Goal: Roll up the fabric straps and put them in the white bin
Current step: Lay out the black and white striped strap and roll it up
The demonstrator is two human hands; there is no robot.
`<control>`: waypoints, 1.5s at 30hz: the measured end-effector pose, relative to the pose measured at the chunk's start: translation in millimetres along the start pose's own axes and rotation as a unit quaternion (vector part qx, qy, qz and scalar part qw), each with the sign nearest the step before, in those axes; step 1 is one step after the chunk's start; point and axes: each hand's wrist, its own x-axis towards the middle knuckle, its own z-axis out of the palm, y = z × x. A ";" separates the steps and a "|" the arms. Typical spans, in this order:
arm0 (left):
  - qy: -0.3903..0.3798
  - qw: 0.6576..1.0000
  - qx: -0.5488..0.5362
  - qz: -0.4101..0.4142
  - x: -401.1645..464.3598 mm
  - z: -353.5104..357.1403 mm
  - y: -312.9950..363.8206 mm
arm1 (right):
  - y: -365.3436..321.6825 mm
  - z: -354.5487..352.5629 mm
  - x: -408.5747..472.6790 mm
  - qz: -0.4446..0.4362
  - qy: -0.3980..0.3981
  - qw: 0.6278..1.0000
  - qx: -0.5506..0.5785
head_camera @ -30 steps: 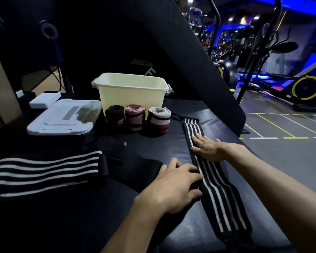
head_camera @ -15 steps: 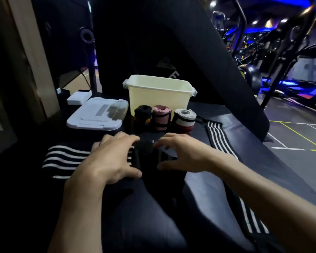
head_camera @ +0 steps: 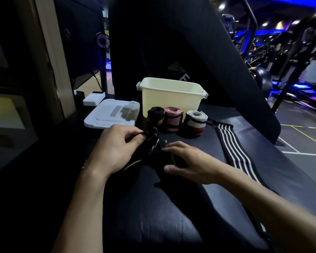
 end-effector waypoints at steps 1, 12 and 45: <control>0.006 0.999 -0.040 0.008 -1.8 1.1 6.4 | -5.9 -3.1 -2.4 0.002 0.035 0.998 0.058; 0.125 0.983 -0.108 0.080 -6.8 23.0 40.5 | -25.8 -21.7 -25.3 0.047 0.215 0.927 0.302; 0.230 0.960 -0.155 0.042 -3.5 47.1 61.6 | 10.8 -81.8 -98.8 0.200 0.297 0.827 0.433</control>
